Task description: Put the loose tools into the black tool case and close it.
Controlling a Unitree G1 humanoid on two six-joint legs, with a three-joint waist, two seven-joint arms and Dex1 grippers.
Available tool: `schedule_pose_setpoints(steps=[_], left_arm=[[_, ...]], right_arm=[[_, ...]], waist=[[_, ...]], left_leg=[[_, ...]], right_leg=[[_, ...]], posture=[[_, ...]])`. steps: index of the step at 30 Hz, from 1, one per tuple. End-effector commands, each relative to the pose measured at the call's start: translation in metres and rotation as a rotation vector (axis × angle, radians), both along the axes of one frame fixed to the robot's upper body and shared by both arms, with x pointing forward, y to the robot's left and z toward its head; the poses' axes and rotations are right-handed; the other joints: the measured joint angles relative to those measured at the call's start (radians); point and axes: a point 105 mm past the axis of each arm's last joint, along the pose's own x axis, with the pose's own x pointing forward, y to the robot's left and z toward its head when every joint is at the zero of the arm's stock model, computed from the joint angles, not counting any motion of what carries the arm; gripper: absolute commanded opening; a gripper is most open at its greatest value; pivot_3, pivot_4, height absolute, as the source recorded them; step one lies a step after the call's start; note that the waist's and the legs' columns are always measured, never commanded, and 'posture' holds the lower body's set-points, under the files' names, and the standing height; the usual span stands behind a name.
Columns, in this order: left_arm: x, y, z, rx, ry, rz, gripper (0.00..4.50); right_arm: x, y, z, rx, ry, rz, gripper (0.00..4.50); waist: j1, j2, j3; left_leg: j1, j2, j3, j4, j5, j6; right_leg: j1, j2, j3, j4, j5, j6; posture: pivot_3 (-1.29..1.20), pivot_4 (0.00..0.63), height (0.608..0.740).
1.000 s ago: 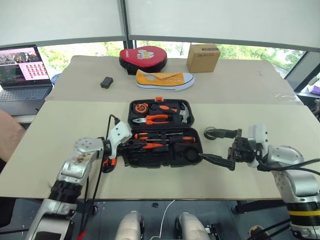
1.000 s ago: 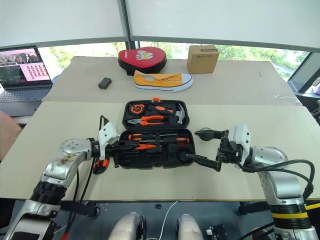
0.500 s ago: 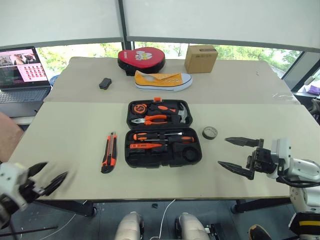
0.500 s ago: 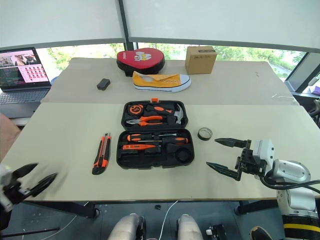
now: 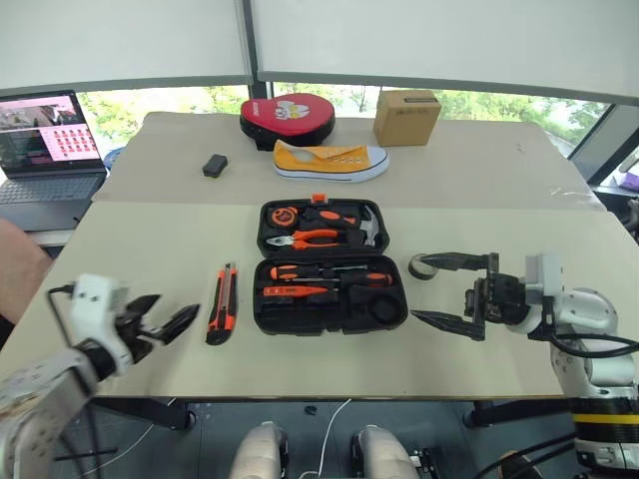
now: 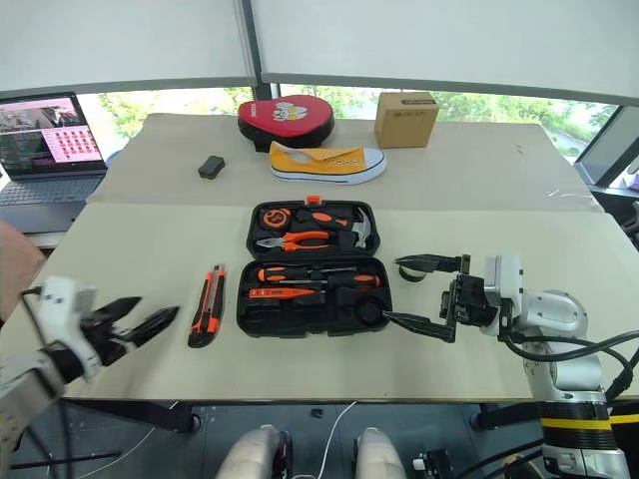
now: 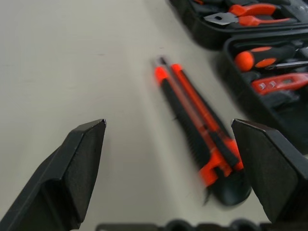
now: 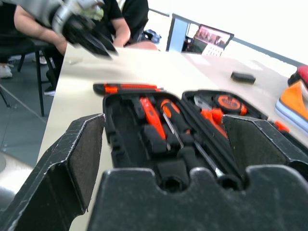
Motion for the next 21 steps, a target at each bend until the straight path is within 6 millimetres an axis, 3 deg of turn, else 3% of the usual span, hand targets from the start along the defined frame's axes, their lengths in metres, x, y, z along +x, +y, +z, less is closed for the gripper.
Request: schedule_pose_setpoints(steps=[1,8,9,12,14,16,21], left_arm=[[0.010,-0.021,-0.010,0.008,0.015,0.021,4.47],[0.026,-0.034,-0.038,0.128,0.082,0.031,4.47],[0.027,-0.034,-0.042,0.143,0.093,0.041,3.95],[0.026,-0.029,-0.046,0.152,0.112,0.078,3.18],[0.026,-0.027,-0.047,0.150,0.102,0.081,2.32],[0.027,-0.021,-0.043,0.149,0.077,0.096,1.72],[0.034,0.021,0.002,0.191,-0.164,0.103,1.72]], right_arm=[[0.000,0.007,0.007,0.017,-0.026,0.012,4.50],[0.000,0.011,0.007,0.027,-0.029,0.003,4.50],[0.001,0.011,0.007,0.030,-0.030,-0.001,4.50],[0.001,0.010,0.008,0.035,-0.033,-0.014,4.50],[0.000,0.009,0.008,0.038,-0.031,-0.022,4.50],[-0.001,0.008,0.006,0.036,-0.025,-0.026,4.50],[-0.010,0.005,0.002,0.008,-0.008,-0.016,4.50]], waist=[[-0.003,0.000,0.000],[0.001,0.000,0.000],[0.002,0.000,0.000],[0.007,0.001,0.000],[0.007,0.001,-0.001],[0.008,0.001,-0.001],[0.003,0.001,0.000]], left_leg=[[0.000,0.000,0.000,0.000,0.000,0.000],[0.000,0.000,-0.001,0.000,0.000,0.000],[0.001,0.000,0.000,0.000,0.000,0.000],[0.001,-0.001,0.000,0.000,0.000,0.000],[0.001,0.000,0.000,0.000,0.000,0.000],[0.001,0.000,0.000,0.000,0.000,0.000],[0.001,0.001,0.000,0.000,0.000,0.000]], right_leg=[[0.000,0.001,0.000,0.000,0.000,0.000],[0.000,0.003,0.001,0.000,0.000,0.000],[0.001,0.002,0.001,0.000,0.000,0.000],[0.001,0.002,0.001,0.000,0.000,0.000],[0.001,0.002,0.001,0.000,0.000,0.000],[0.001,0.002,0.001,0.000,0.000,0.000],[0.000,0.002,0.001,0.000,0.000,-0.001]], posture=[[0.00,0.150,0.740],[0.00,0.150,0.740],[0.00,0.150,0.740],[0.00,0.150,0.740],[0.00,0.150,0.740],[0.00,0.150,0.740],[0.00,0.150,0.740]])
